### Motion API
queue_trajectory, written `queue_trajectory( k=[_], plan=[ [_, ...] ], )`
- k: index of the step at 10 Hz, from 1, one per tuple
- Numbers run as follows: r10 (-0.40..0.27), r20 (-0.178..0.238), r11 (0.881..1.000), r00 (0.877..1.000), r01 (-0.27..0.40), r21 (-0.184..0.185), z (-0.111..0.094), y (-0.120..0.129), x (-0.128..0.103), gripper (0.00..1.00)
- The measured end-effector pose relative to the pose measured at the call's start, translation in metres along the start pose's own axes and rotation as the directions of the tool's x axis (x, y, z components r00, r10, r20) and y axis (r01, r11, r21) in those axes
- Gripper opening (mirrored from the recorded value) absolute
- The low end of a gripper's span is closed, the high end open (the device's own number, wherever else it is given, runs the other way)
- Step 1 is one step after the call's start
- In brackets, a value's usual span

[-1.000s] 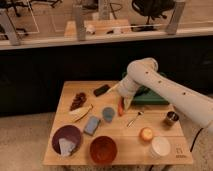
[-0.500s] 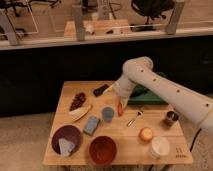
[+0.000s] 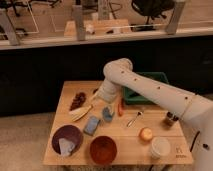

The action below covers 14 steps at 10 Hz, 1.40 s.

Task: Place sponge in purple bowl

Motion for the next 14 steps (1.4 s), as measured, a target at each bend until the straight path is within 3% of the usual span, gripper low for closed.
queue_trajectory(
  k=[4,5,6,7,8,10,14],
  plan=[
    [0.001,-0.003,1.000,1.000,-0.001,-0.005,0.001,-0.001,-0.001,0.80],
    [0.008,-0.021,0.999,1.000,-0.009,-0.039,0.006,0.000,-0.005,0.80],
    [0.014,-0.046,0.995,0.999,-0.018,-0.101,0.017,-0.002,-0.014,0.80],
    [0.019,-0.072,0.985,0.997,-0.031,-0.169,0.028,-0.002,-0.020,0.80],
    [0.027,-0.103,0.976,0.994,-0.048,-0.214,0.037,-0.002,-0.022,0.80],
    [0.032,-0.117,0.974,0.993,-0.057,-0.217,0.051,-0.002,-0.027,0.80],
    [0.035,-0.081,0.987,0.996,-0.047,-0.152,0.085,-0.006,-0.033,0.80]
  ],
)
